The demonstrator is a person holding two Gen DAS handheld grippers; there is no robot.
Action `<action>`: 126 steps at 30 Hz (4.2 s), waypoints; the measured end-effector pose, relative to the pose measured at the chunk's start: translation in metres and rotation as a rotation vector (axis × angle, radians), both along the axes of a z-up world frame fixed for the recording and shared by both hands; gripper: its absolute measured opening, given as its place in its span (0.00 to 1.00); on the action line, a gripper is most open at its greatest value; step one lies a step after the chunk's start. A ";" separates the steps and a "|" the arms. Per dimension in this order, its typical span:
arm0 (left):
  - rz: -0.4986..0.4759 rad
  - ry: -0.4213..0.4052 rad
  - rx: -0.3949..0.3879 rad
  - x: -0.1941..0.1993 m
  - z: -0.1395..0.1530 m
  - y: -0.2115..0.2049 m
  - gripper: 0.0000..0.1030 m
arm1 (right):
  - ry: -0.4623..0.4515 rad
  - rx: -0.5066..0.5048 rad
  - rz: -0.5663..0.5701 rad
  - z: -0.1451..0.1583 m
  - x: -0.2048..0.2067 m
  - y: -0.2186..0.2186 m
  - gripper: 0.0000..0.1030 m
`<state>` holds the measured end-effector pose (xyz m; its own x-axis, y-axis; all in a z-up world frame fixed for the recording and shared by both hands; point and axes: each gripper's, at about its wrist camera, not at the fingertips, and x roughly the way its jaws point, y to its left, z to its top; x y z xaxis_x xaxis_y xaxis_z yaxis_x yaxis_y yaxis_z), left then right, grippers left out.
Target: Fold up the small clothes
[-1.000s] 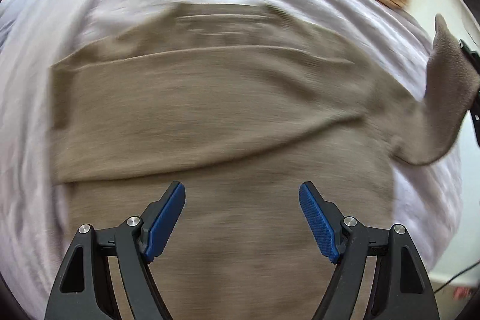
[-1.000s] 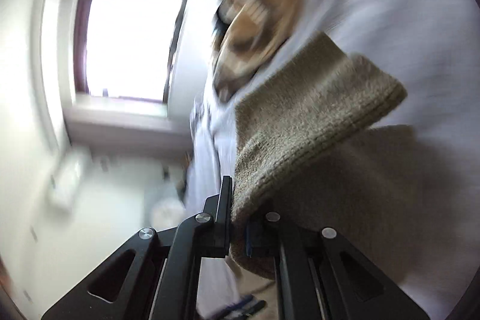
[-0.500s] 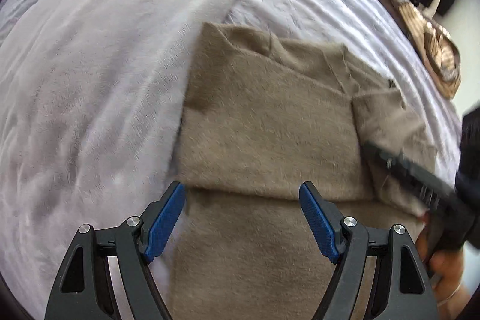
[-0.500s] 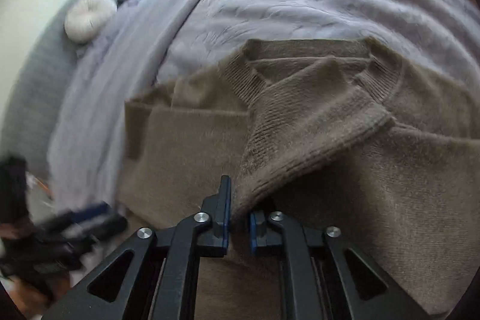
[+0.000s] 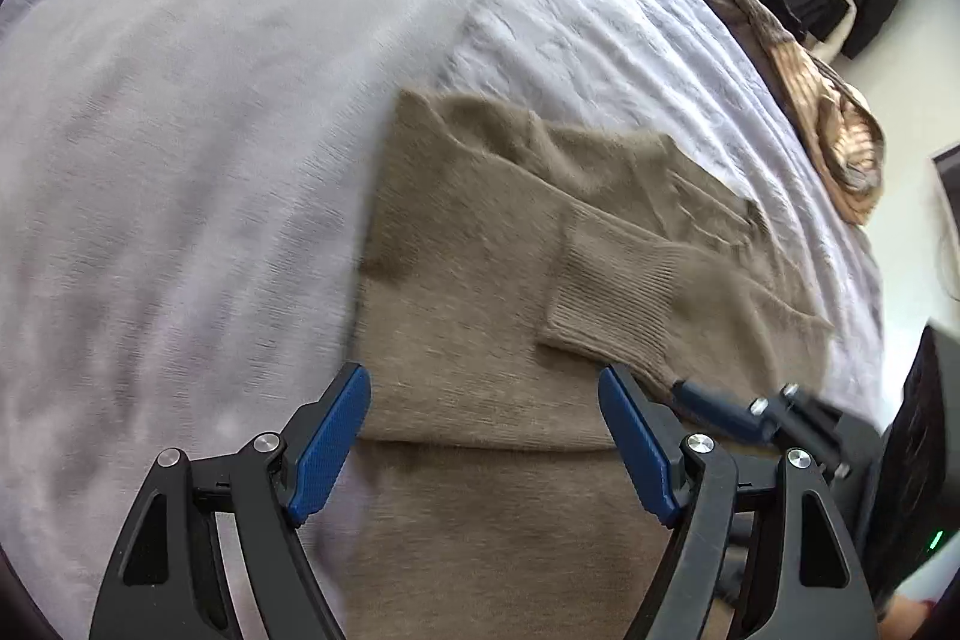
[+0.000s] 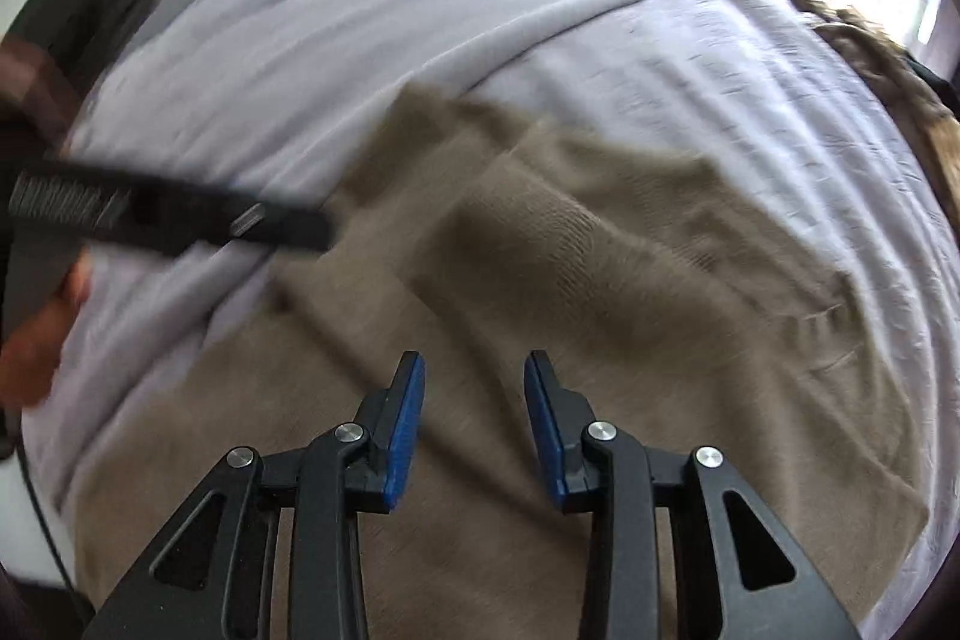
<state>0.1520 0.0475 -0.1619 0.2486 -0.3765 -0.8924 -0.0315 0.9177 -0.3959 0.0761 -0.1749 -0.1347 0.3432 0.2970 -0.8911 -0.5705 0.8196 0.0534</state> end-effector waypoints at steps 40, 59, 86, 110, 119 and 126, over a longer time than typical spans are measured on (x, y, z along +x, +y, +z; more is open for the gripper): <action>-0.083 -0.042 0.217 -0.016 -0.012 -0.051 0.51 | 0.341 0.682 -1.123 -0.039 -0.063 -0.298 0.08; -0.127 -0.050 0.367 -0.019 -0.022 -0.070 0.66 | 0.390 0.688 -0.974 -0.034 -0.056 -0.319 0.15; -0.159 0.051 0.404 -0.070 -0.002 -0.069 0.66 | 0.369 0.270 -0.960 -0.003 -0.098 -0.270 0.23; -0.047 0.135 0.137 -0.045 -0.013 -0.010 0.66 | 0.400 0.194 -0.890 0.012 -0.105 -0.215 0.30; 0.047 0.151 0.003 -0.012 -0.036 0.020 0.66 | 0.433 0.180 -0.859 0.008 -0.103 -0.197 0.30; 0.099 0.140 0.102 -0.009 -0.036 0.044 0.45 | 0.432 0.178 -0.813 0.009 -0.093 -0.182 0.30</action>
